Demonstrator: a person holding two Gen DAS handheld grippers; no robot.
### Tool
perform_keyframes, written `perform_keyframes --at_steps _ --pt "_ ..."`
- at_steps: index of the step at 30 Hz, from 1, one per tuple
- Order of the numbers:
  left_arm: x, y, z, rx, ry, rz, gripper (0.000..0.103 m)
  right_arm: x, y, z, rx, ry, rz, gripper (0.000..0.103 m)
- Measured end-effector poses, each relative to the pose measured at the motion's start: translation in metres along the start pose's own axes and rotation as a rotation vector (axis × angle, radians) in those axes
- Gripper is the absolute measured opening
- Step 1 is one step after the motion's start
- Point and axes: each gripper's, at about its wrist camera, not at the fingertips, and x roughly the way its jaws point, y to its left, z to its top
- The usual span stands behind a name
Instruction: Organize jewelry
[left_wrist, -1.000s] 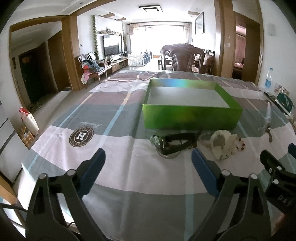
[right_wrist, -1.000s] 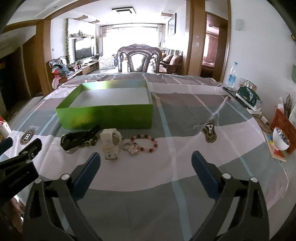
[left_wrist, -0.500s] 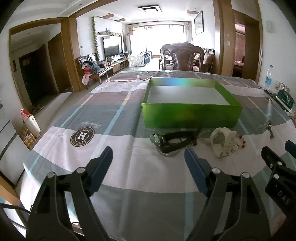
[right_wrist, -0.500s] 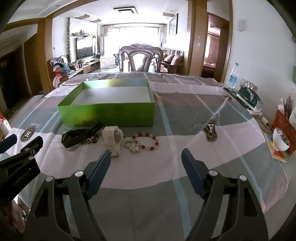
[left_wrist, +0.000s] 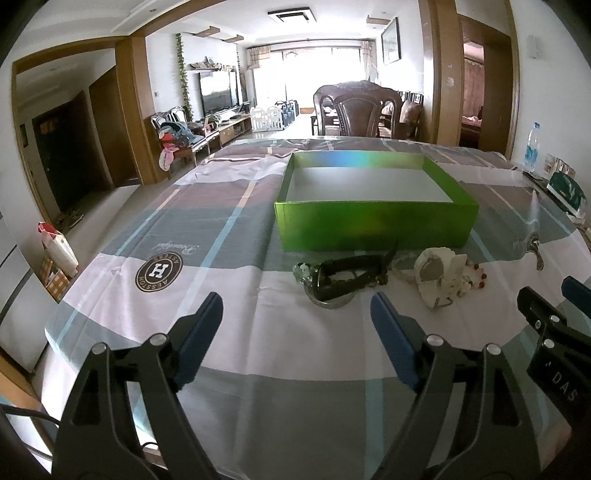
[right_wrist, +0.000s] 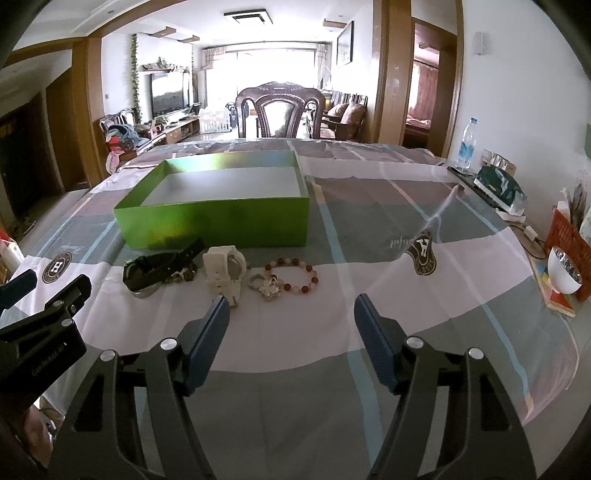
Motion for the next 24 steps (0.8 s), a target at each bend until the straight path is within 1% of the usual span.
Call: perform_keyframes --at_steps 24 --pt "-0.0004 -0.0007 -0.0007 0.002 0.002 0.0 0.085 0.003 -0.0006 -0.0014 0.004 0.011 0.002 0.07"
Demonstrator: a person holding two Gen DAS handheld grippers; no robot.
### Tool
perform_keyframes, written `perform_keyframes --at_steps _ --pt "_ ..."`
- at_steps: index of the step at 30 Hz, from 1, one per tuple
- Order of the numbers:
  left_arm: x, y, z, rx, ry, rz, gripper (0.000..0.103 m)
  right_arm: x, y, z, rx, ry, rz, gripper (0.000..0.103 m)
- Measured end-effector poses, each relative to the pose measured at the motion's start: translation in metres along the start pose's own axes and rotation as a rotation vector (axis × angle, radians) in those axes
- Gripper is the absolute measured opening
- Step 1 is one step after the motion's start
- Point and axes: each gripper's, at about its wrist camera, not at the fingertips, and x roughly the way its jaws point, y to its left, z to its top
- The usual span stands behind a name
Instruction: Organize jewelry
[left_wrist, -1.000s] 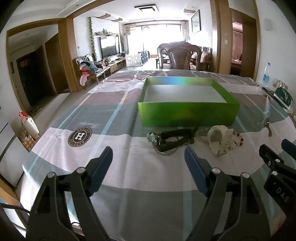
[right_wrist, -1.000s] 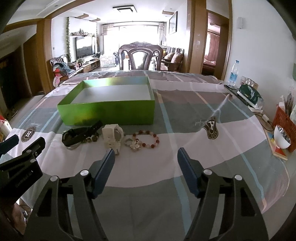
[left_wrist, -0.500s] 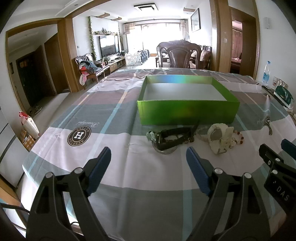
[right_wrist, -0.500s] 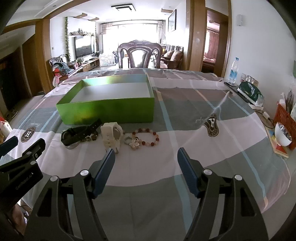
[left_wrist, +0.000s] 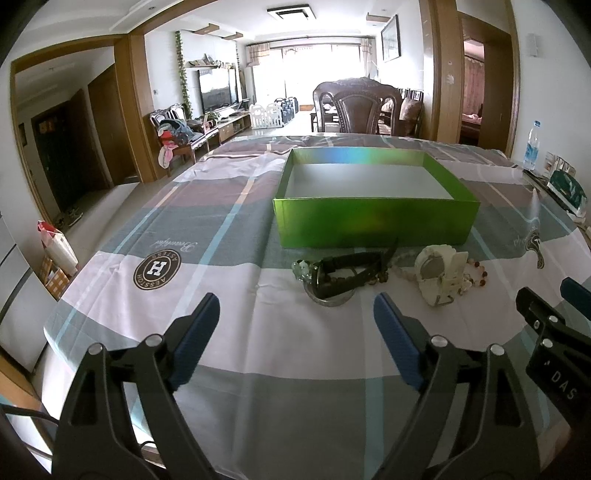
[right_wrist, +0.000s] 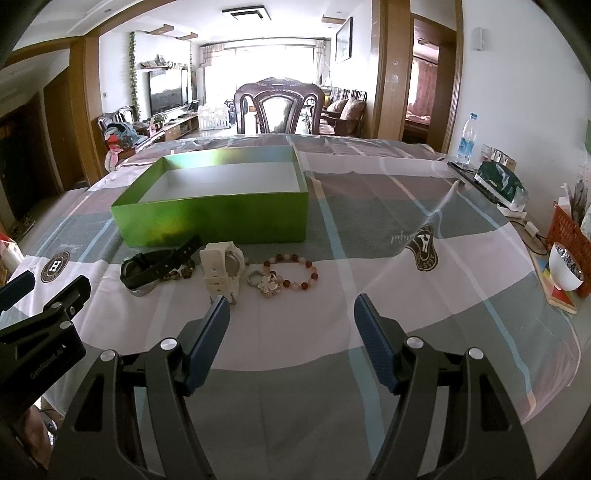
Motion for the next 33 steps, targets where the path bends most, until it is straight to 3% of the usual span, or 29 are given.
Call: perform_keyframes --at_steps 15,22,23,26,29,33 --pt "0.002 0.0 -0.005 0.005 0.01 -0.001 0.086 0.004 -0.001 -0.001 0.001 0.009 0.002 0.07" --pt "0.026 0.012 -0.004 0.002 0.087 0.006 0.087 0.03 -0.021 -0.001 0.02 0.086 0.0 0.07" --pt "0.031 0.014 -0.002 0.002 0.099 0.013 0.087 0.039 -0.029 -0.001 0.036 0.117 0.006 0.069" --pt "0.046 0.023 0.004 0.002 0.122 0.041 0.087 0.057 -0.044 0.003 0.066 0.169 0.028 0.053" --pt "0.062 0.025 0.009 -0.005 0.156 0.028 0.087 0.068 -0.046 0.01 0.059 0.17 0.028 0.05" --pt "0.077 0.019 0.011 0.016 0.183 0.033 0.087 0.076 -0.029 0.023 0.057 0.191 0.202 0.05"
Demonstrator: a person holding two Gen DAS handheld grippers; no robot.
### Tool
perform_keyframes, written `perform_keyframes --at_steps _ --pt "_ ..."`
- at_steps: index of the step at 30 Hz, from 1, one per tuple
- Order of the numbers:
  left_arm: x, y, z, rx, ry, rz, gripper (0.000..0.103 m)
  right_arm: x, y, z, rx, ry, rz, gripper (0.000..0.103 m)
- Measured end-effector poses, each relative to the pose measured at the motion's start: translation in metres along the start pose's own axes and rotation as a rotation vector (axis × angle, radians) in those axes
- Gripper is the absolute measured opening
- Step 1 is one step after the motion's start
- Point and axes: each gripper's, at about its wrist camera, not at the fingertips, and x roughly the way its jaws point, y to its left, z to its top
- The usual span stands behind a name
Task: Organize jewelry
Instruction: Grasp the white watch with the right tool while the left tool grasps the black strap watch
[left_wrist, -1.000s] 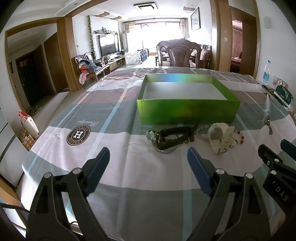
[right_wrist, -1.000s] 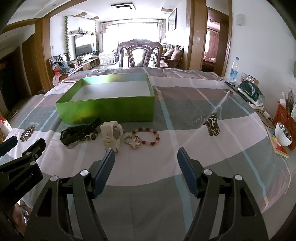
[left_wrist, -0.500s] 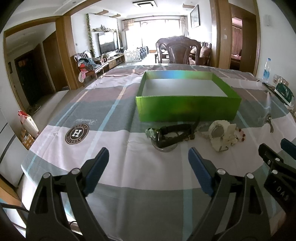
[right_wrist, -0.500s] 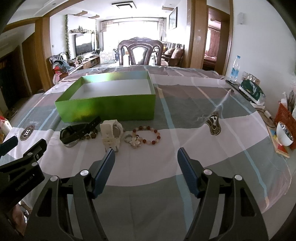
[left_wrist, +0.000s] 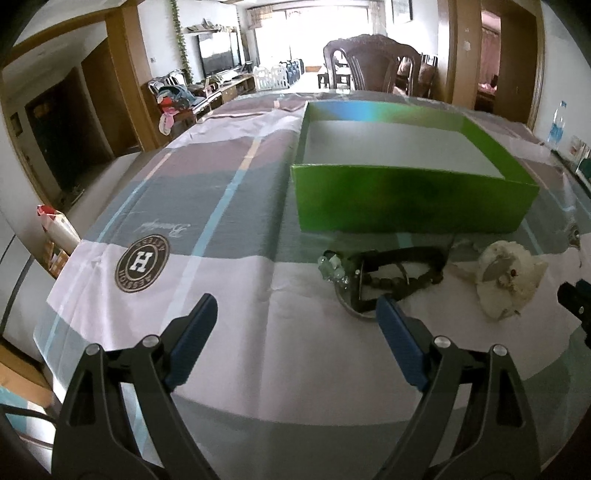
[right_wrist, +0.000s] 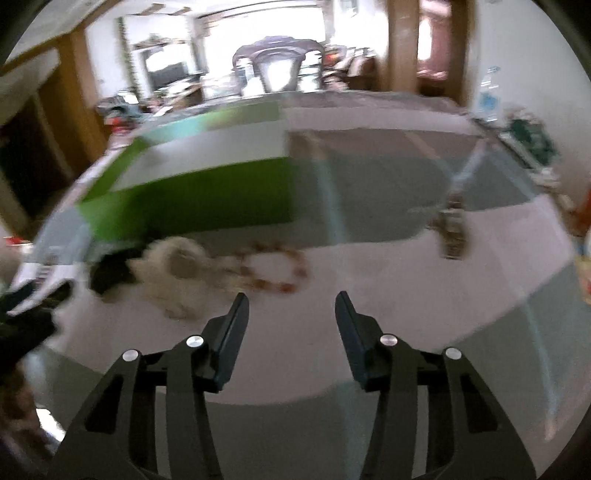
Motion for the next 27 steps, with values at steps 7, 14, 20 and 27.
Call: perform_keyframes --at_steps 7,14,20,27 --pt "0.015 -0.001 0.009 0.0 0.06 0.003 0.087 0.02 0.043 0.018 -0.115 0.034 0.071 0.051" --pt "0.027 -0.006 0.023 0.002 0.089 -0.026 0.087 0.022 0.031 0.027 -0.102 0.057 0.08 0.051" --pt "0.05 -0.016 0.03 0.013 0.135 -0.049 0.076 0.042 0.046 0.025 -0.131 0.107 0.098 0.051" --pt "0.042 -0.02 0.027 0.032 0.138 -0.141 0.026 0.064 0.07 0.017 -0.211 0.174 0.095 0.014"
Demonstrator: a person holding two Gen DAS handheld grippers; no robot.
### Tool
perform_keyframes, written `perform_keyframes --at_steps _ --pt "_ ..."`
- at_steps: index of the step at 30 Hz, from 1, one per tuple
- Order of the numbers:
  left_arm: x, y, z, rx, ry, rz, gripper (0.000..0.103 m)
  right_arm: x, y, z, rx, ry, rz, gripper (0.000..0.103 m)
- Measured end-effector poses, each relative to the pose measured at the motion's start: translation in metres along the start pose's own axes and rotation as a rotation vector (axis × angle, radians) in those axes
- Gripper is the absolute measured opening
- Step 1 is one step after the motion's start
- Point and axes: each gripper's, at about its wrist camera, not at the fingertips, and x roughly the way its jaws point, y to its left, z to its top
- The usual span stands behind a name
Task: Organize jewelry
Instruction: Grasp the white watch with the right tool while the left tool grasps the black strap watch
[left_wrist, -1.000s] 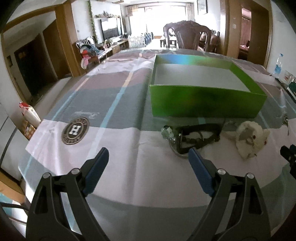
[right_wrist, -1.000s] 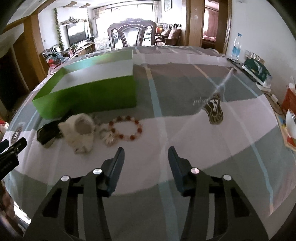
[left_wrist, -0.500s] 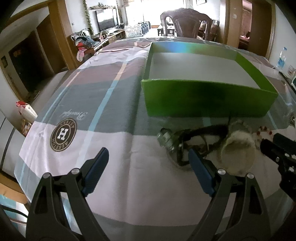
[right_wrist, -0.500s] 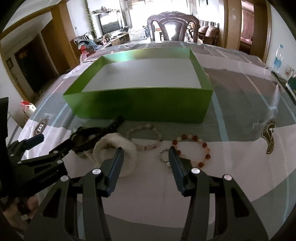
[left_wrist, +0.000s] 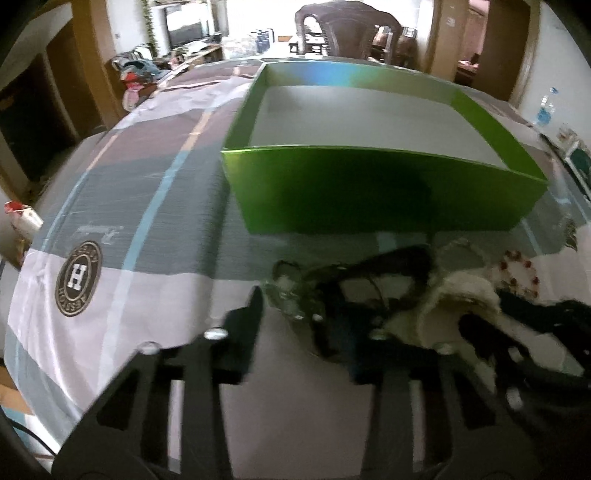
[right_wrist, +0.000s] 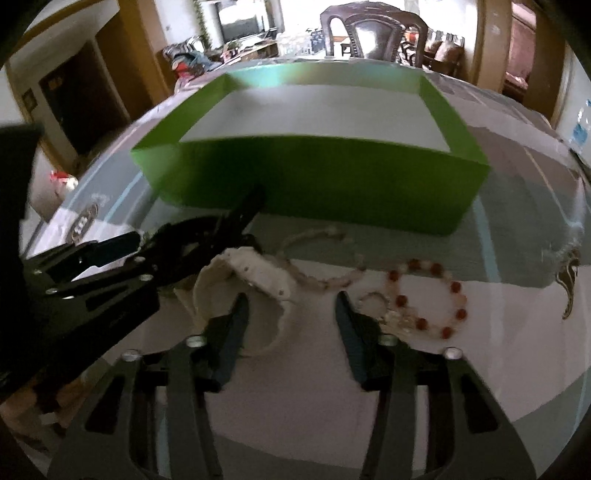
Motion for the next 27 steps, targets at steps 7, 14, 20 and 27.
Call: perform_keyframes --at_steps 7,14,20,27 --pt "-0.011 0.006 -0.009 -0.005 0.011 -0.033 0.021 -0.023 -0.015 -0.01 0.02 -0.047 -0.049 0.013" --pt "-0.033 0.016 -0.029 0.008 0.004 -0.067 0.021 -0.035 -0.039 -0.028 0.075 -0.041 -0.1 0.013" --pt "-0.034 0.023 -0.036 0.0 0.004 -0.038 0.039 -0.028 -0.041 -0.042 0.113 -0.02 -0.106 0.013" --pt "-0.024 0.024 -0.039 -0.012 0.029 -0.102 0.018 -0.026 -0.039 -0.042 0.113 -0.026 -0.118 0.013"
